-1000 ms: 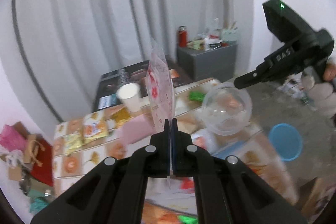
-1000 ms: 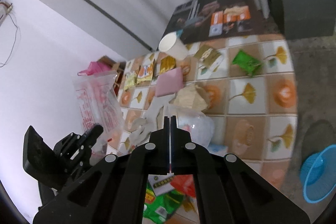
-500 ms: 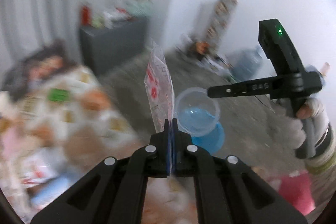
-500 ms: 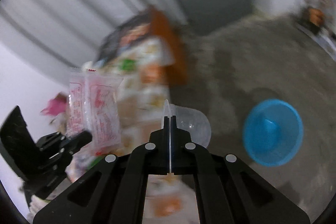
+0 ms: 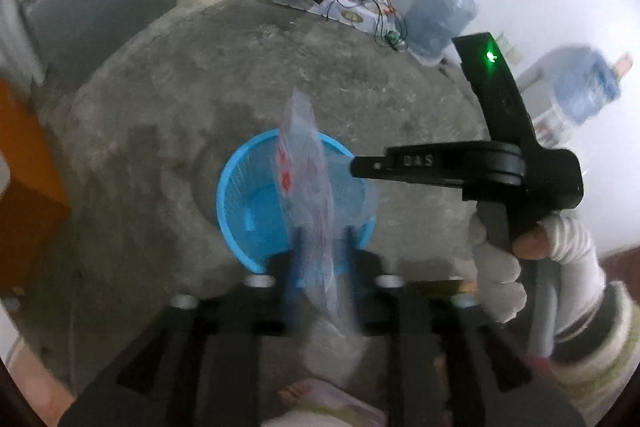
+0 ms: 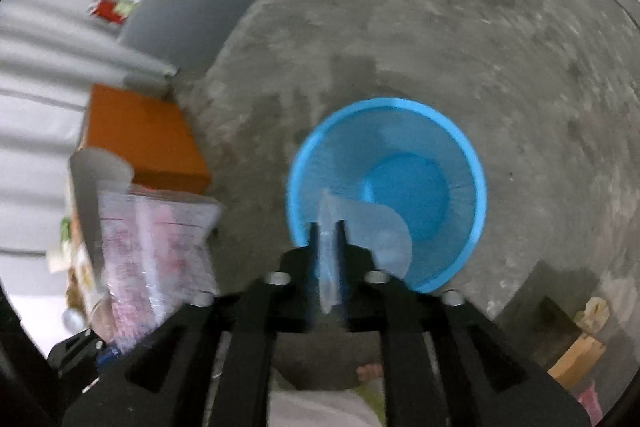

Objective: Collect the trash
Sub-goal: 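Carry the plastic bag over the blue wastebasket and open the left gripper, then move both tools back toward the table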

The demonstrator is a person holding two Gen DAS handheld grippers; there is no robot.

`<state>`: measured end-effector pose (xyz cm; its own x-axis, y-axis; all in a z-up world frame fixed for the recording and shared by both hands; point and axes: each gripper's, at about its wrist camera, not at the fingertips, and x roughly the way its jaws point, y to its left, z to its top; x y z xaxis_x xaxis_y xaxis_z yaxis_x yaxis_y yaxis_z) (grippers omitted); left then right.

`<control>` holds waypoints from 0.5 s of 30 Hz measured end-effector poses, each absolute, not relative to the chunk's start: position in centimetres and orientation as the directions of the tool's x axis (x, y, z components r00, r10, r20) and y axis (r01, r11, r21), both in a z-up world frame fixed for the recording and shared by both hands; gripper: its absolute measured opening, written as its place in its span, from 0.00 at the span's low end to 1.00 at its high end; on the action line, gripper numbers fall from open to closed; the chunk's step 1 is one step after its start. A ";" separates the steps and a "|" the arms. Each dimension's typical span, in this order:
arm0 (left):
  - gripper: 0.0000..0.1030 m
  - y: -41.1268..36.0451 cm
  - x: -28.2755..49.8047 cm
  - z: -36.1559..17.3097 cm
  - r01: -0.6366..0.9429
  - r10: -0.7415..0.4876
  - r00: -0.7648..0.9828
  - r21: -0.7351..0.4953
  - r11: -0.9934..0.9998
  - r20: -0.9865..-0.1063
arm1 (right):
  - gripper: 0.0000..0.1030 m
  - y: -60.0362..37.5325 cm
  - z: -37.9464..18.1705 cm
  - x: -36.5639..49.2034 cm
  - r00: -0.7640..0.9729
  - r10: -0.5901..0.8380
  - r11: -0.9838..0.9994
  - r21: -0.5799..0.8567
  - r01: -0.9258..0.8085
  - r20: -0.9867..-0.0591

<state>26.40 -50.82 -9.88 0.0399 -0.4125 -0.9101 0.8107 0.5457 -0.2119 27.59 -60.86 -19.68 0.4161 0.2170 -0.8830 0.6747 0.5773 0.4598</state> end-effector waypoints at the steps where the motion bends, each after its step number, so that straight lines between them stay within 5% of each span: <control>1: 0.42 -51.1 25.9 -10.3 0.831 -0.404 0.081 -0.162 0.532 -0.911 | 0.37 -61.3 -20.3 27.4 0.422 0.217 0.564 0.466 0.682 -0.880; 15: 0.53 -47.6 23.5 -6.9 0.845 -0.487 0.114 -0.174 0.506 -0.866 | 0.48 -62.1 -16.3 19.3 0.559 0.024 0.628 0.448 0.636 -0.829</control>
<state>23.51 -47.61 -6.86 0.1135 -0.4869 -0.8661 0.8446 0.5064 -0.1740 19.29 -62.14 -16.35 0.5593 0.0245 -0.8286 0.6360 0.6284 0.4479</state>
